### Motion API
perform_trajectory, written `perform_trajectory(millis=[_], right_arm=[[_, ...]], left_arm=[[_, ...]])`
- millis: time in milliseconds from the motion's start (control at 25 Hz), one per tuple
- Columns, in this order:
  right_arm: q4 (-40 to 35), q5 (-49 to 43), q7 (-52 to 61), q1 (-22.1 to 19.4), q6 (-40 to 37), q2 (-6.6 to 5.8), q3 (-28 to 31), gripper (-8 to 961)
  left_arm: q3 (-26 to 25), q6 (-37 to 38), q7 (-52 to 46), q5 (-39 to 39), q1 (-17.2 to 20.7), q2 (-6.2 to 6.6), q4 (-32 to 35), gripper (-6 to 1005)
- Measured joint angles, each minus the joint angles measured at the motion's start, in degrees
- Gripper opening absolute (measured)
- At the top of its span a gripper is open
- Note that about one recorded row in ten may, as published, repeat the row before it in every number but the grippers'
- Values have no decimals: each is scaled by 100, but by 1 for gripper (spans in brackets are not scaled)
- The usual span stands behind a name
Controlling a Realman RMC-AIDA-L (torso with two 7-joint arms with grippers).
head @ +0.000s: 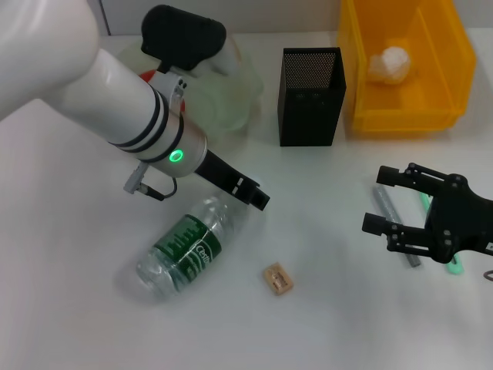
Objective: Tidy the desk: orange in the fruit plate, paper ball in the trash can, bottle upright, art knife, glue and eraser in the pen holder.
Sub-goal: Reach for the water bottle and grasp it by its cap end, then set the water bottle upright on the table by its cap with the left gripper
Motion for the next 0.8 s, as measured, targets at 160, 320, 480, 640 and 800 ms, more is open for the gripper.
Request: perform_trajectory(millis=[160,320,480,640,800], right_arm=[[9,0,-45,0,0,25,0,804],[25,0,-67,0,4,39,8,804],[28,2,-67,-1,7,38,48,803],[29,6,-67,-1,-12,44,218,803],[89,8,-68,-1,-118,74,460,803]], left_arm=[[139,-27,5,0,15,0,86,643],[155,-39,61,3,49,0,142,447],[167,-14,187,4,244,1,534,446],[119,24,748,-285,704,19,1285,445],[-191,9,1741,-1065,1308,46,1886,445]])
